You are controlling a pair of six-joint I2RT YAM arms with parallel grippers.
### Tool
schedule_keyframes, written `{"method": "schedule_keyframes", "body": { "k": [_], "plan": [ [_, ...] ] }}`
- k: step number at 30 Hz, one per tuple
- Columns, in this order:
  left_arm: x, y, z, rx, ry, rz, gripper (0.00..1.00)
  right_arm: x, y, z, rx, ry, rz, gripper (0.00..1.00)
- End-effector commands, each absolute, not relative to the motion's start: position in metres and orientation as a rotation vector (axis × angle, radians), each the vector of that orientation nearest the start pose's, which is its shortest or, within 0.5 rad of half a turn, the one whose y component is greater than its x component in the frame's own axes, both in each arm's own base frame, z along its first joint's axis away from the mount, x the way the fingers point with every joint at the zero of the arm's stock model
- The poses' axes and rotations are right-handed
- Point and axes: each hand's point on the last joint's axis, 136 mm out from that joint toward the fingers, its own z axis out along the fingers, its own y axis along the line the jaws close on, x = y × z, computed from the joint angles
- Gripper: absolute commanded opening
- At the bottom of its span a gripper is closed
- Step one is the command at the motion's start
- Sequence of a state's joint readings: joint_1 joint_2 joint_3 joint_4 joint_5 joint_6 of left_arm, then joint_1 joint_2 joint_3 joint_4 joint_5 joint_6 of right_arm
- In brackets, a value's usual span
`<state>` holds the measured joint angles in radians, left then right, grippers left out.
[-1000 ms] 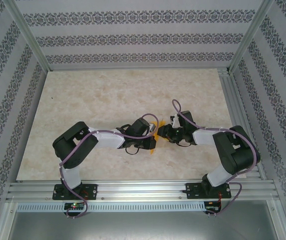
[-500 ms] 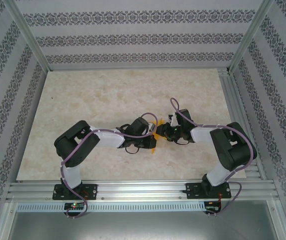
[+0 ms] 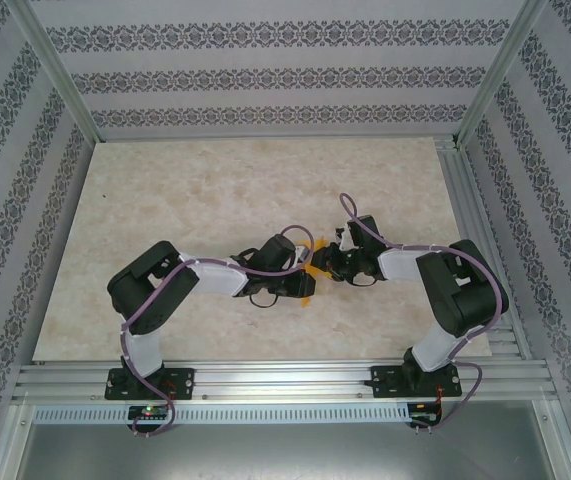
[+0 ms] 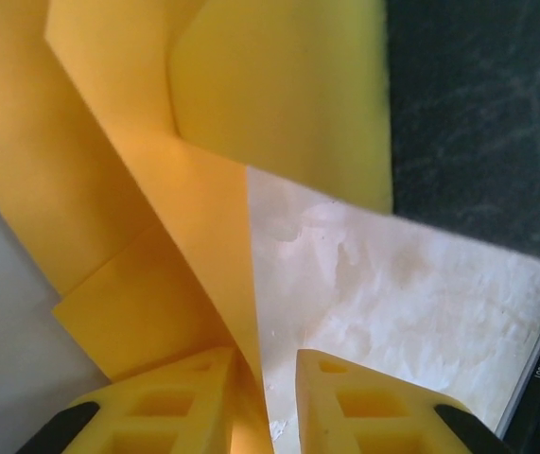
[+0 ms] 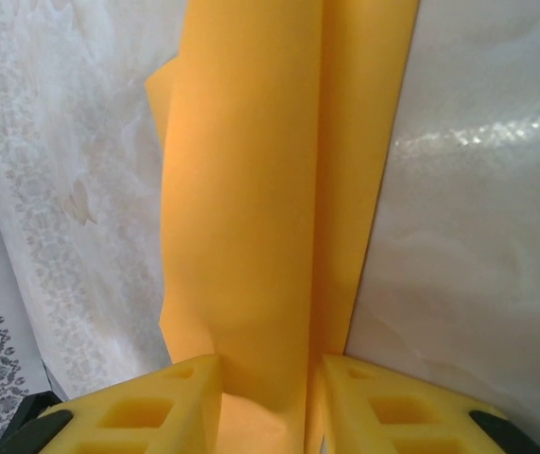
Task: Fold a paper plane with a square sheet of paper (fold left side to right side)
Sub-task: Fold the wing for the fifth time at the center of the table.
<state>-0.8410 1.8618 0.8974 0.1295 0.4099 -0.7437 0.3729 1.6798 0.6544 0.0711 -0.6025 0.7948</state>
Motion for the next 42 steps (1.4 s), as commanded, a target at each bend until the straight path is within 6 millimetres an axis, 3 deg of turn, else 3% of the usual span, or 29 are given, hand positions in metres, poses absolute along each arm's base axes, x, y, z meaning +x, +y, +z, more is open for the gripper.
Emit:
{"method": "schedule_keyframes", "body": {
  "k": [1, 9, 16, 25, 42],
  "plan": [
    [0.252, -0.363, 0.045, 0.312, 2.624, -1.132, 0.30, 0.286, 0.216, -0.005, 0.336, 2.780, 1.087, 0.33],
    [0.266, -0.340, 0.079, 0.259, 2.552, -1.168, 0.37, 0.287, 0.217, -0.004, 0.328, 2.779, 1.092, 0.33],
    [0.298, -0.328, 0.078, 0.123, 2.562, -1.219, 0.32, 0.287, 0.217, -0.003, 0.322, 2.774, 1.092, 0.33],
    [0.318, -0.349, 0.071, 0.149, 2.565, -1.292, 0.29, 0.287, 0.218, -0.002, 0.318, 2.772, 1.095, 0.34],
    [0.323, -0.365, 0.054, 0.123, 2.582, -1.370, 0.27, 0.286, 0.219, -0.002, 0.318, 2.778, 1.097, 0.34]
  ]
}}
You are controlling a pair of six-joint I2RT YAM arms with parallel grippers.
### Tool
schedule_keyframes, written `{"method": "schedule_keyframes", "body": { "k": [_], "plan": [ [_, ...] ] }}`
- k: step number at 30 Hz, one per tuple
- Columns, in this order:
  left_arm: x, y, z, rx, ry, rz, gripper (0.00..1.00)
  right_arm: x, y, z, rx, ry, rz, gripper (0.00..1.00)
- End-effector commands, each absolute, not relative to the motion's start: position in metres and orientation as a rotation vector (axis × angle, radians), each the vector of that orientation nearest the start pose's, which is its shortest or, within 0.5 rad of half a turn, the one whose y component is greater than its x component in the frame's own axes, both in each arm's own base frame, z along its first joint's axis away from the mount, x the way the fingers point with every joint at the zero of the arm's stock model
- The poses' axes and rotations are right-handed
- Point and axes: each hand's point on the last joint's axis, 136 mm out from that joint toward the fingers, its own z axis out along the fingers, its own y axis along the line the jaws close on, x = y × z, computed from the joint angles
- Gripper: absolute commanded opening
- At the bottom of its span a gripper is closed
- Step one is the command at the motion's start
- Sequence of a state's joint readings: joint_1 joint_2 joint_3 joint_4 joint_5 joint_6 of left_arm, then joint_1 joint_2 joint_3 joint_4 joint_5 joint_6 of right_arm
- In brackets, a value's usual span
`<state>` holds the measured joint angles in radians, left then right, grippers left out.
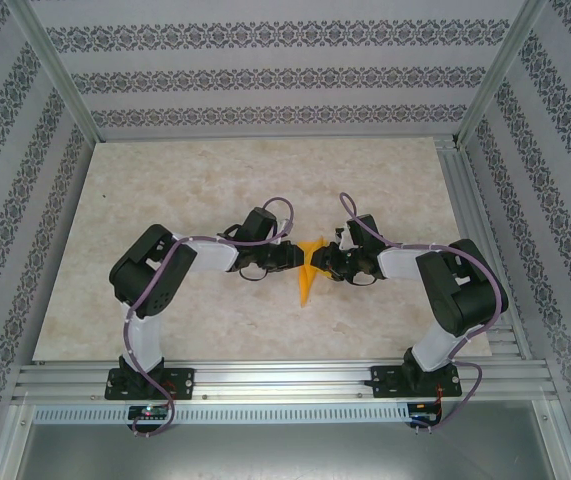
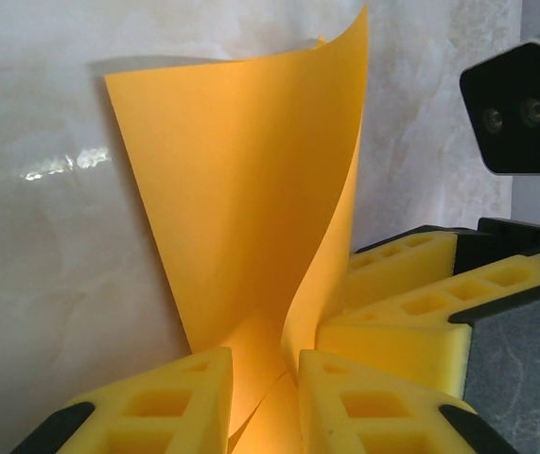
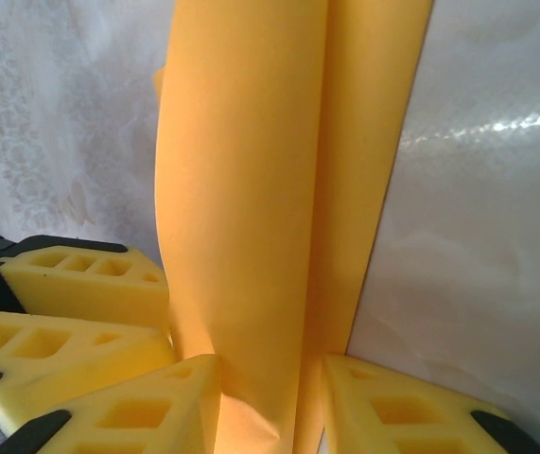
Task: Fold a paper plane with a square sheet of paper (fold left side to right side)
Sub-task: Fold the wing for the fifth time at the center of the table.
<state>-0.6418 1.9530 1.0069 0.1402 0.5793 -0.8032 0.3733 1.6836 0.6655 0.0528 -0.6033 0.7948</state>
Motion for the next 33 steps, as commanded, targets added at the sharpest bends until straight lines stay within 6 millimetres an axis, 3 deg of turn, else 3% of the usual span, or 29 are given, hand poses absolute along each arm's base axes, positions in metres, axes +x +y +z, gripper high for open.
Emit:
{"method": "schedule_keyframes", "body": {
  "k": [1, 10, 16, 33],
  "plan": [
    [0.323, -0.366, 0.054, 0.122, 2.581, -1.374, 0.28, 0.286, 0.220, -0.003, 0.314, 2.779, 1.098, 0.34],
    [0.323, -0.373, 0.054, 0.134, 2.578, -1.383, 0.27, 0.286, 0.221, -0.003, 0.311, 2.781, 1.099, 0.34],
    [0.324, -0.377, 0.052, 0.142, 2.586, -1.378, 0.20, 0.286, 0.222, -0.002, 0.309, 2.783, 1.102, 0.35],
    [0.331, -0.363, 0.037, 0.150, 2.642, -1.212, 0.06, 0.283, 0.223, -0.008, 0.307, 2.806, 1.099, 0.35]
  ]
}}
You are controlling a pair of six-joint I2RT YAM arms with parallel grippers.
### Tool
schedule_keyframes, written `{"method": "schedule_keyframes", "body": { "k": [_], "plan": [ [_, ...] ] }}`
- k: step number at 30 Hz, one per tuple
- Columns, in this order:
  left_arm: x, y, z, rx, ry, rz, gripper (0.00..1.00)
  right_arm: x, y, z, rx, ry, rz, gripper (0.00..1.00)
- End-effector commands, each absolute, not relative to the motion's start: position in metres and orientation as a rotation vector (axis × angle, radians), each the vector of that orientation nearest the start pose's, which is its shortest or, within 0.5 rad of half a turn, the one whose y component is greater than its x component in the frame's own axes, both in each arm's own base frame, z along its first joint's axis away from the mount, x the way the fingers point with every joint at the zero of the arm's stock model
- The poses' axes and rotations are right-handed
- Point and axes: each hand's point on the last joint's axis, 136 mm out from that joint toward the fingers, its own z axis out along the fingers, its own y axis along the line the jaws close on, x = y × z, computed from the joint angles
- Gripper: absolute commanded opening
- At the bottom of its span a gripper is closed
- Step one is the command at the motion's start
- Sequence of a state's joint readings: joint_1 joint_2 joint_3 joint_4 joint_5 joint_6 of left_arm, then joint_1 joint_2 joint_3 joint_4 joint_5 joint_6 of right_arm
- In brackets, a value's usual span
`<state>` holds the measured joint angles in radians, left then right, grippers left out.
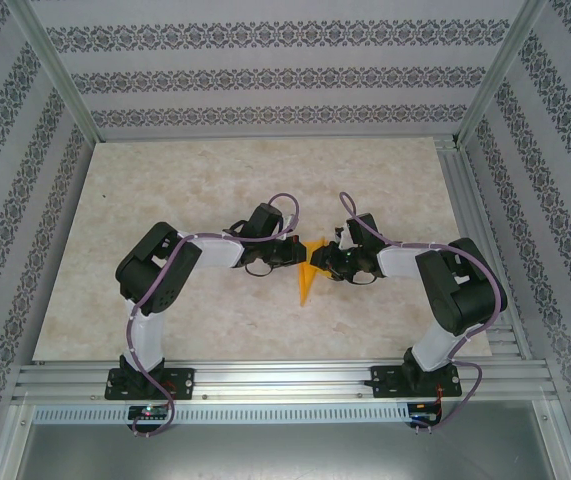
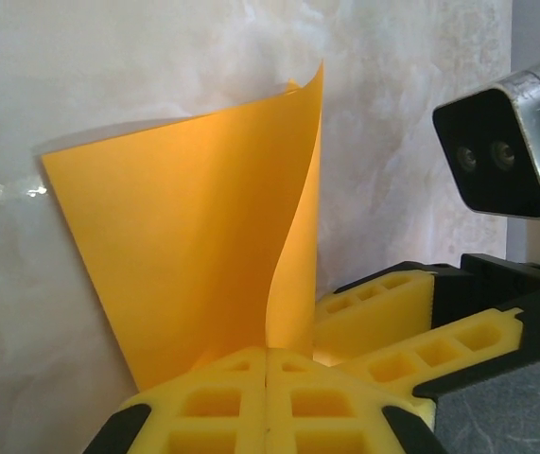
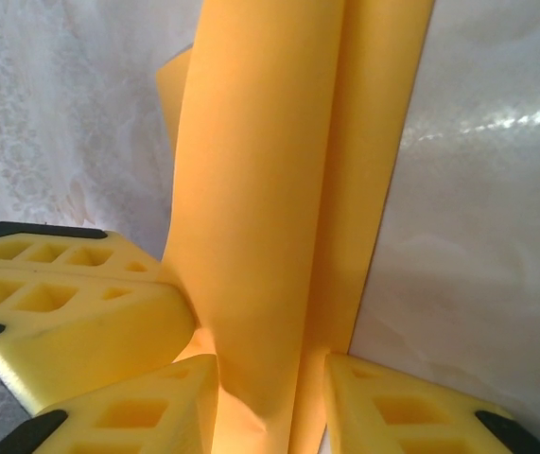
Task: Fold a paper plane with a square sheet of paper (fold left side to right side)
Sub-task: Fold the wing for the fifth time at the center of the table.
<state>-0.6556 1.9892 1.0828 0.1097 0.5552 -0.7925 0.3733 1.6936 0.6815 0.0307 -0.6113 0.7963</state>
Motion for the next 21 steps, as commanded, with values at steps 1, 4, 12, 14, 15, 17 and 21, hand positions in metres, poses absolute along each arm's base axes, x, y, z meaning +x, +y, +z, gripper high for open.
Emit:
{"method": "schedule_keyframes", "body": {
  "k": [1, 4, 12, 14, 15, 17, 21],
  "plan": [
    [0.332, -0.362, 0.036, 0.152, 2.645, -1.206, 0.06, 0.283, 0.222, -0.009, 0.309, 2.807, 1.099, 0.36],
    [0.332, -0.363, 0.035, 0.167, 2.647, -1.200, 0.06, 0.283, 0.222, -0.009, 0.309, 2.811, 1.096, 0.36],
    [0.332, -0.362, 0.030, 0.176, 2.655, -1.194, 0.06, 0.283, 0.223, -0.009, 0.306, 2.811, 1.093, 0.36],
    [0.331, -0.362, 0.028, 0.172, 2.658, -1.196, 0.06, 0.283, 0.223, -0.009, 0.306, 2.810, 1.095, 0.36],
    [0.330, -0.362, 0.027, 0.172, 2.660, -1.194, 0.06, 0.284, 0.223, -0.008, 0.305, 2.808, 1.097, 0.36],
    [0.328, -0.360, 0.024, 0.171, 2.668, -1.186, 0.05, 0.284, 0.223, -0.007, 0.302, 2.805, 1.096, 0.37],
    [0.326, -0.356, 0.023, 0.163, 2.673, -1.173, 0.04, 0.285, 0.223, -0.006, 0.301, 2.807, 1.093, 0.37]
  ]
}}
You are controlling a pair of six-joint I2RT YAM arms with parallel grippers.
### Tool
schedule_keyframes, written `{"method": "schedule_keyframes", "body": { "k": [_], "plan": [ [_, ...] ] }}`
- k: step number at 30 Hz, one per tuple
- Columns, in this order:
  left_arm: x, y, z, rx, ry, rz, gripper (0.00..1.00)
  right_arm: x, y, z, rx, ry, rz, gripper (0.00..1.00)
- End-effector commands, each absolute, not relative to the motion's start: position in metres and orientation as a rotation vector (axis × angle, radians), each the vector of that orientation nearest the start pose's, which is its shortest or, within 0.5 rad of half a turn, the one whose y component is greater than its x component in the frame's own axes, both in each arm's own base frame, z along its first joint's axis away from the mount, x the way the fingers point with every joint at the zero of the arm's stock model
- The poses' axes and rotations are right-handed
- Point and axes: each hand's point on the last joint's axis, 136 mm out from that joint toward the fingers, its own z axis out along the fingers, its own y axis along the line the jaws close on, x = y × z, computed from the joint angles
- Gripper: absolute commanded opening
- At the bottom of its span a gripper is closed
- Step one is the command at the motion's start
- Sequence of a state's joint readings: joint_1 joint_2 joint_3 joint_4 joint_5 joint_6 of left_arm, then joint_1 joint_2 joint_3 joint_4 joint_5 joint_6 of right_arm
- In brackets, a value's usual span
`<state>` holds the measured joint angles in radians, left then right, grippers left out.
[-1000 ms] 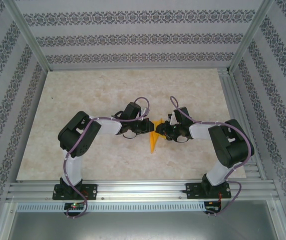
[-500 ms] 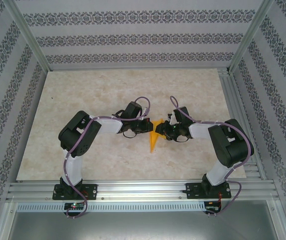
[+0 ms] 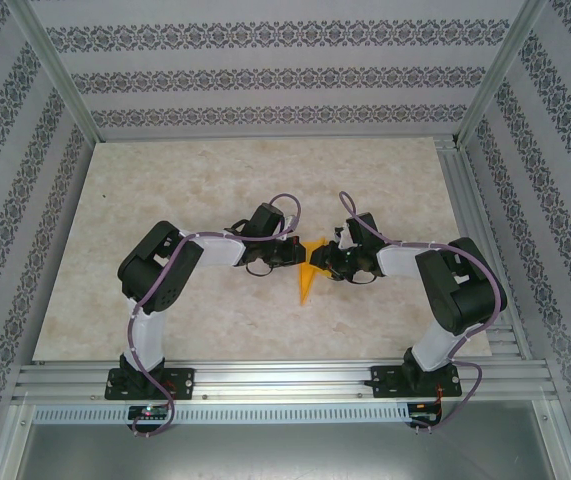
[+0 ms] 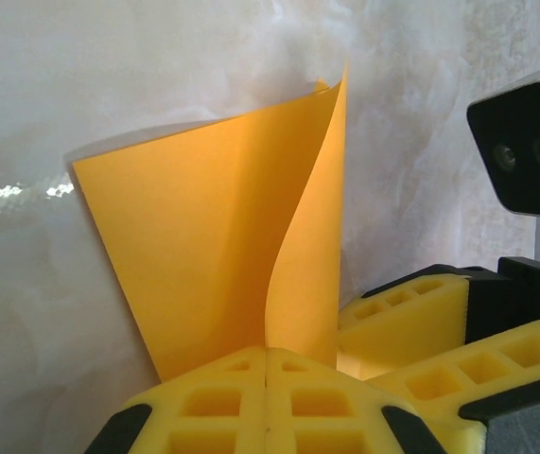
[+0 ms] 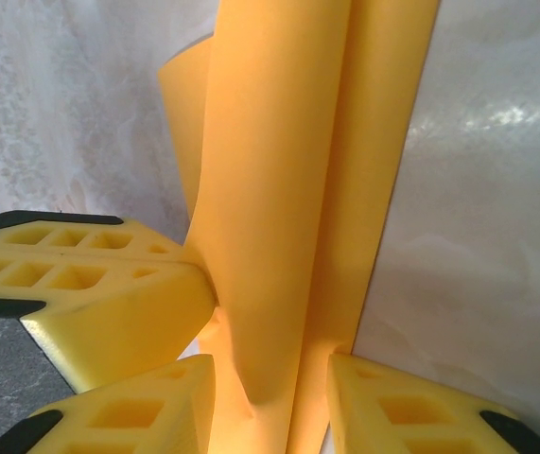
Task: Fold a paper plane with a square sheet of paper (fold left side to right side)
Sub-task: Fold the wing for the fifth time at the center of the table.
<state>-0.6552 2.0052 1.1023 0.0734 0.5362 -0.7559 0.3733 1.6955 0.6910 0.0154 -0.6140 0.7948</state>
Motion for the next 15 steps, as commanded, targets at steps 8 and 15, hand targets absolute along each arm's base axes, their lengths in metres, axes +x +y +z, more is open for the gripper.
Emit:
{"method": "schedule_keyframes", "body": {
  "k": [8, 15],
  "plan": [
    [0.325, -0.351, 0.025, 0.168, 2.673, -1.138, 0.04, 0.283, 0.223, -0.009, 0.302, 2.812, 1.089, 0.37],
    [0.323, -0.349, 0.015, 0.155, 2.695, -1.126, 0.04, 0.290, 0.226, 0.006, 0.283, 2.757, 1.122, 0.38]
  ]
}}
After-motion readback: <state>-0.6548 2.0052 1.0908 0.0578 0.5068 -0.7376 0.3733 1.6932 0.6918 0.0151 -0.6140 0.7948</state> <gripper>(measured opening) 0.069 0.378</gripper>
